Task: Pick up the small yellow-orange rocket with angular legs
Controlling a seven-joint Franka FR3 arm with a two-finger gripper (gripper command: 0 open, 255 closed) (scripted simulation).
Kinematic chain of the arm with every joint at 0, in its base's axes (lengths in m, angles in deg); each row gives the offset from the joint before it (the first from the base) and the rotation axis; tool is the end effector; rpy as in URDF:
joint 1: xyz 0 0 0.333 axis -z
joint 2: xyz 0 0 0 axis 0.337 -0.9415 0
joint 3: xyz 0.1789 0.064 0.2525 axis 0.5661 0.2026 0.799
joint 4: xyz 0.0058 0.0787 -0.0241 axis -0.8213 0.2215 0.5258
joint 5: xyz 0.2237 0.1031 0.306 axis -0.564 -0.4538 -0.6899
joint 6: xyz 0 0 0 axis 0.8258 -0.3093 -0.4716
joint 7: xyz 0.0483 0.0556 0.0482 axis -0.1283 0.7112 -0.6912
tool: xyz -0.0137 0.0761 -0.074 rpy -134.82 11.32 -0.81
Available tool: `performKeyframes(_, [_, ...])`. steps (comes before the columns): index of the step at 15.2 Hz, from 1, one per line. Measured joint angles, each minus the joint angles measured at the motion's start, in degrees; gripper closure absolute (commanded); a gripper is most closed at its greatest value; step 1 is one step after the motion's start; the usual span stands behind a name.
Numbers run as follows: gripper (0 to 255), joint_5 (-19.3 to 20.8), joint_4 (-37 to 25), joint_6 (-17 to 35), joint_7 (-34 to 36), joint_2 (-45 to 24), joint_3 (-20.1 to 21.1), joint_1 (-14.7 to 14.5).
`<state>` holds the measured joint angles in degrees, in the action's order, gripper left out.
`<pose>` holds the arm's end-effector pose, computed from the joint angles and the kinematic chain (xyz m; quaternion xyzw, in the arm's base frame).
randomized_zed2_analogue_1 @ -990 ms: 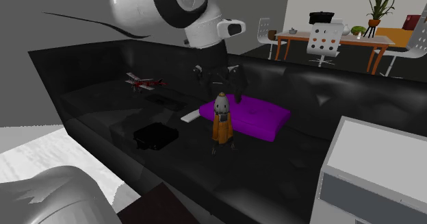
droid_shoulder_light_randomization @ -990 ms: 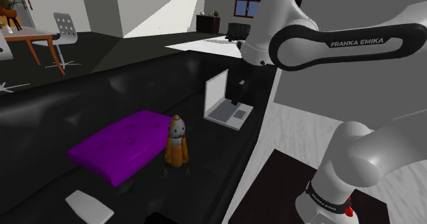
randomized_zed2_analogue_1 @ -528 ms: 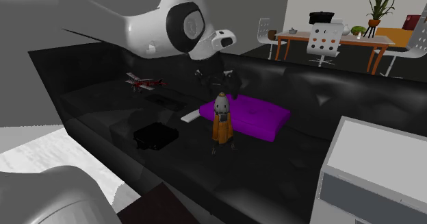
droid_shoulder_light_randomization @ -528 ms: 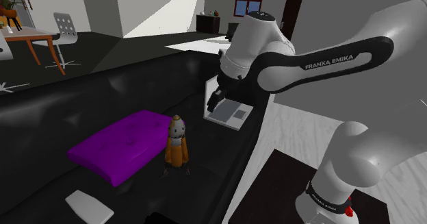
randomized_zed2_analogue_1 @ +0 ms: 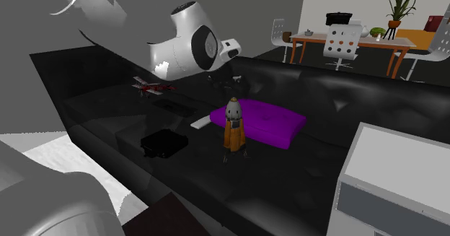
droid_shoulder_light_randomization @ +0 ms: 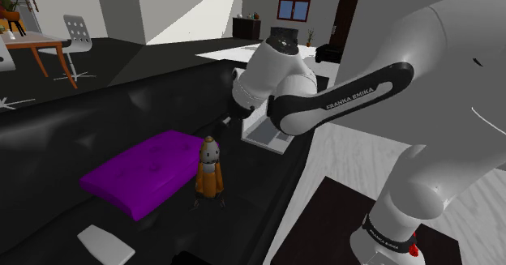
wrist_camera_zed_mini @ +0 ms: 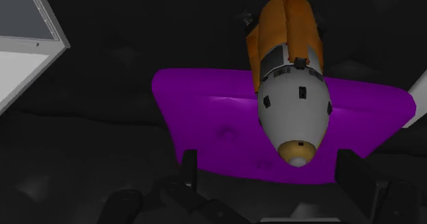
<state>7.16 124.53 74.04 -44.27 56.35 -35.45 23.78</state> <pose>0.4409 0.1884 0.4661 0.9558 0.0952 0.2727 0.0549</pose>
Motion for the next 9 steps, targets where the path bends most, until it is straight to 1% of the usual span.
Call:
performKeyframes(2, [0, 5.2, -2.6, 3.5, 5.2, -4.2, 3.6, 3.3])
performKeyframes(3, [0, 8.5, -3.6, 5.1, 8.5, -6.1, 5.8, 5.0])
performKeyframes(4, [0, 11.1, -4.4, 6.1, 11.0, -7.5, 7.1, 6.3])
performKeyframes(9, [0, 18.9, -4.6, 9.0, 18.3, -10.8, 10.4, 9.5])
